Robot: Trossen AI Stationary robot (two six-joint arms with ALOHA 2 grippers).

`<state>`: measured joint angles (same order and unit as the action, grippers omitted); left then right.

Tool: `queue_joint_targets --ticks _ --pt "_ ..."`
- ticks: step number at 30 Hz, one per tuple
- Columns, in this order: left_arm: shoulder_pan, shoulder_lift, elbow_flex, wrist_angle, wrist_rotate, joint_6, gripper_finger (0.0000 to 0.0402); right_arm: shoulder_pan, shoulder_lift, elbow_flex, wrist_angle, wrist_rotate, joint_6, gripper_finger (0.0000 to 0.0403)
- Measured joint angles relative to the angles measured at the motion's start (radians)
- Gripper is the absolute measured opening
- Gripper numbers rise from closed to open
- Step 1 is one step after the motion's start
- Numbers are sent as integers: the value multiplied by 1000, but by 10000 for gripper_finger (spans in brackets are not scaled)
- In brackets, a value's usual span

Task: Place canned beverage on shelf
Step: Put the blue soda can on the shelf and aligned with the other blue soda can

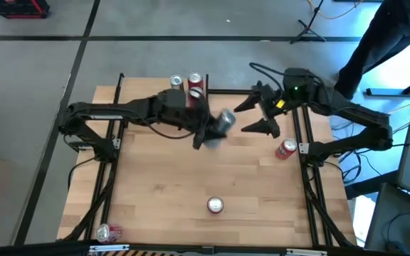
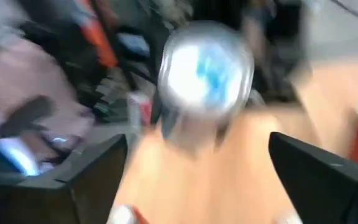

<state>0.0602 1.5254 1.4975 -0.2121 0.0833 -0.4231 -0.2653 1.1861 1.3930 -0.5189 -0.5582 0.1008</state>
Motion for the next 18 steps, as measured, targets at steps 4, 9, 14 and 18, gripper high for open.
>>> queue_joint_targets --ticks 4,9,14,18 --pt "-45 -7 0 -26 -360 71 204 -1 -22 -3 -100 219 0 395" --pt "-104 -6 0 -18 -600 170 210 29 -12 -64 128 334 61 386" --pt "-134 -5 0 3 -687 225 212 46 39 -106 382 310 133 383" --pt "-133 -4 0 1 -685 224 213 76 101 -107 512 276 134 383"
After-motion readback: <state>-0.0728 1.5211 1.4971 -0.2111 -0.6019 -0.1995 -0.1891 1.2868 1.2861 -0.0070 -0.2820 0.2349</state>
